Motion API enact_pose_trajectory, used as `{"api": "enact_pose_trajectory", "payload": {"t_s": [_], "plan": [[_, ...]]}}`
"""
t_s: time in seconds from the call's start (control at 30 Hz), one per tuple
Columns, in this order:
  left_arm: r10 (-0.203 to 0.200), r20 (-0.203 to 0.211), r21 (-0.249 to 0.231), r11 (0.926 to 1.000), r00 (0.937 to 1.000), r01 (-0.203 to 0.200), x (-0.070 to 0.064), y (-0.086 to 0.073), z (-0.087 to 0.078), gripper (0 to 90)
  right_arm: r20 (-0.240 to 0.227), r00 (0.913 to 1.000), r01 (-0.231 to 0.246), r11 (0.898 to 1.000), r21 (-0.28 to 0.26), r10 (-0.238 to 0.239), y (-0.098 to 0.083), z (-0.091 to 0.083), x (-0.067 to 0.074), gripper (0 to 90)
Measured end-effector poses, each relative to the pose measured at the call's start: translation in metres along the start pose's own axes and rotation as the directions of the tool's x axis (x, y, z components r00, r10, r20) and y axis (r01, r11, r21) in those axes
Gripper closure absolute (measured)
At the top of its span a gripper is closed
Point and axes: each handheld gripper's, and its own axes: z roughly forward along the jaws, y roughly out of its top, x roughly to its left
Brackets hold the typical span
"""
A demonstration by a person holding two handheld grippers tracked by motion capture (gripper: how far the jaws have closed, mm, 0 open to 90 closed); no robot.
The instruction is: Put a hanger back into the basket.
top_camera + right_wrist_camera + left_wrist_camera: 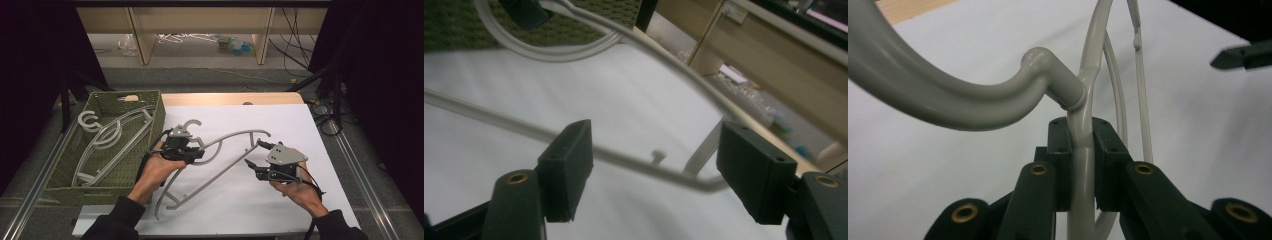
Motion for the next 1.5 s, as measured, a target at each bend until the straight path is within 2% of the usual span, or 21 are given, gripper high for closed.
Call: {"api": "enact_pose_trajectory", "payload": {"t_s": [0.03, 0.13, 0.17, 0.3, 0.43, 0.47, 0.5, 0.53, 0.6, 0.77, 0.83, 0.97, 1.0, 1.03, 1.07, 1.1, 1.17, 1.23, 1.3, 1.33, 1.5], "plan": [[-0.009, -0.001, -0.010, 0.9999, 1.0000, 0.009, 0.001, 0.001, -0.003, 80.3, -0.002, 0.9996, -0.027, 1.000, 0.010, 0.027, 0.000, -0.002, 0.001, 28.8], [-0.039, 0.002, -0.051, 0.9980, 0.9992, 0.039, 0.003, 0.005, -0.012, 80.2, -0.013, 0.9980, -0.062, 0.998, 0.021, 0.062, -0.001, -0.009, 0.005, 25.9], [-0.034, 0.000, -0.053, 0.9980, 0.9994, 0.034, 0.004, 0.006, -0.017, 80.2, -0.019, 0.9969, -0.077, 0.997, 0.019, 0.077, -0.001, -0.012, 0.007, 25.0], [-0.065, 0.007, -0.095, 0.9933, 0.9979, 0.065, 0.005, 0.011, -0.030, 80.2, -0.032, 0.9935, -0.109, 0.994, 0.025, 0.110, -0.002, -0.022, 0.012, 24.2], [-0.067, 0.006, -0.125, 0.9900, 0.9978, 0.067, 0.007, 0.016, -0.045, 80.2, -0.039, 0.9920, -0.120, 0.992, 0.025, 0.121, -0.002, -0.029, 0.016, 24.3], [-0.063, 0.006, -0.138, 0.9884, 0.9980, 0.063, 0.008, 0.017, -0.050, 80.2, -0.043, 0.9907, -0.129, 0.992, 0.011, 0.129, -0.004, -0.031, 0.017, 25.5], [-0.065, -0.003, -0.150, 0.9866, 0.9979, 0.064, 0.008, 0.018, -0.054, 80.2, -0.055, 0.9860, -0.158, 0.987, -0.001, 0.158, -0.006, -0.032, 0.017, 25.7], [-0.056, -0.005, -0.149, 0.9873, 0.9984, 0.054, 0.010, 0.019, -0.059, 80.2, -0.070, 0.9812, -0.180, 0.984, 0.009, 0.180, -0.008, -0.032, 0.018, 25.5], [-0.072, -0.011, -0.172, 0.9826, 0.9974, 0.069, 0.011, 0.021, -0.067, 80.3, -0.064, 0.9851, -0.158, 0.987, 0.022, 0.159, -0.012, -0.033, 0.019, 25.5], [-0.093, -0.012, -0.207, 0.9744, 0.9956, 0.088, 0.019, 0.025, -0.087, 80.3, -0.070, 0.9817, -0.176, 0.984, 0.024, 0.177, -0.016, -0.036, 0.023, 24.1], [-0.093, -0.023, -0.206, 0.9747, 0.9954, 0.086, 0.024, 0.027, -0.096, 80.3, -0.079, 0.9818, -0.171, 0.985, 0.033, 0.173, -0.017, -0.038, 0.025, 23.2], [-0.111, -0.046, -0.227, 0.9689, 0.9927, 0.098, 0.034, 0.030, -0.112, 80.3, -0.093, 0.9749, -0.200, 0.979, 0.035, 0.202, -0.021, -0.041, 0.028, 20.0], [-0.108, -0.060, -0.229, 0.9692, 0.9923, 0.092, 0.037, 0.030, -0.117, 80.2, -0.090, 0.9731, -0.211, 0.977, 0.024, 0.212, -0.022, -0.041, 0.029, 19.2], [-0.098, -0.069, -0.245, 0.9664, 0.9928, 0.078, 0.041, 0.031, -0.121, 80.2, -0.095, 0.9705, -0.219, 0.975, 0.034, 0.222, -0.022, -0.042, 0.029, 18.7], [-0.111, -0.072, -0.251, 0.9637, 0.9912, 0.090, 0.044, 0.031, -0.125, 80.3, -0.092, 0.9706, -0.220, 0.975, 0.036, 0.222, -0.023, -0.043, 0.029, 18.5], [-0.125, -0.090, -0.246, 0.9642, 0.9880, 0.100, 0.048, 0.030, -0.130, 80.3, -0.082, 0.9704, -0.225, 0.974, 0.042, 0.227, -0.023, -0.044, 0.029, 18.3], [-0.139, -0.115, -0.261, 0.9596, 0.9836, 0.106, 0.055, 0.030, -0.138, 80.2, -0.091, 0.9663, -0.238, 0.971, 0.034, 0.240, -0.025, -0.045, 0.029, 17.4], [-0.159, -0.134, -0.274, 0.9547, 0.9783, 0.118, 0.064, 0.028, -0.145, 80.2, -0.091, 0.9669, -0.236, 0.971, 0.036, 0.238, -0.026, -0.045, 0.030, 17.4], [-0.160, -0.160, -0.285, 0.9522, 0.9740, 0.109, 0.072, 0.027, -0.152, 80.2, -0.096, 0.9680, -0.230, 0.973, 0.034, 0.232, -0.026, -0.045, 0.031, 17.4], [-0.163, -0.172, -0.288, 0.9516, 0.9715, 0.108, 0.077, 0.027, -0.155, 80.3, -0.097, 0.9671, -0.231, 0.972, 0.053, 0.235, -0.026, -0.047, 0.032, 17.4], [-0.193, -0.229, -0.309, 0.9440, 0.9542, 0.116, 0.101, 0.023, -0.170, 80.3, -0.110, 0.9672, -0.226, 0.973, 0.043, 0.229, -0.027, -0.043, 0.033, 17.4]]}}
